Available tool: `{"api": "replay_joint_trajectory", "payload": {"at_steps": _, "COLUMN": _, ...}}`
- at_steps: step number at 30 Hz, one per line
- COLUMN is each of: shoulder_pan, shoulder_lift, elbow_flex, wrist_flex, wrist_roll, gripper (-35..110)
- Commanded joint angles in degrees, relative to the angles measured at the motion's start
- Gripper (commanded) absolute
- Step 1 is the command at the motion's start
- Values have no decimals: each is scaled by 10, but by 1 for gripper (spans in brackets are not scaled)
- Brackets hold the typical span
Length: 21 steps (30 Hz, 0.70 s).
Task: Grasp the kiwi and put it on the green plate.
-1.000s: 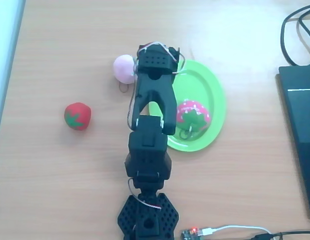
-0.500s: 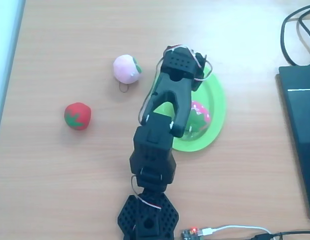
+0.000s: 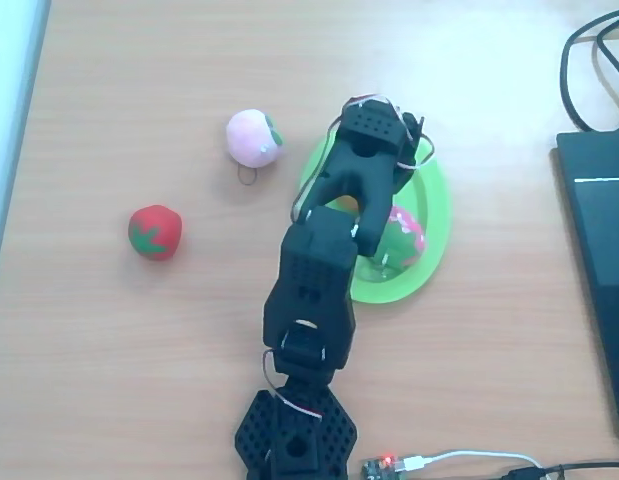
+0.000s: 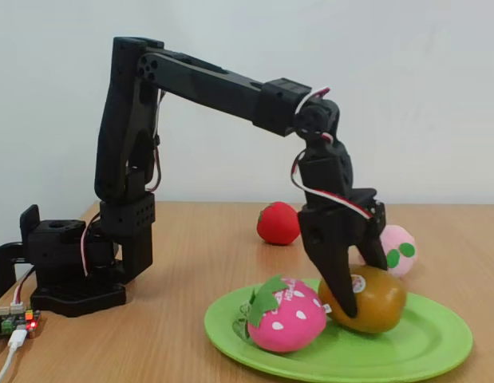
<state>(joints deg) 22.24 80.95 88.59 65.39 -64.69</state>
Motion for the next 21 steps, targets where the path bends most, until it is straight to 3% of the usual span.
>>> {"api": "replay_joint_trajectory", "payload": {"at_steps": 1, "shoulder_pan": -4, "shoulder_lift": -1, "elbow_flex": -25, "wrist_flex": 4, "wrist_roll": 2, "gripper": 14}}
{"api": "replay_joint_trajectory", "payload": {"at_steps": 21, "shoulder_pan": -13, "shoulder_lift": 18, "elbow_flex": -24, "wrist_flex": 6, "wrist_roll": 8, "gripper": 34}}
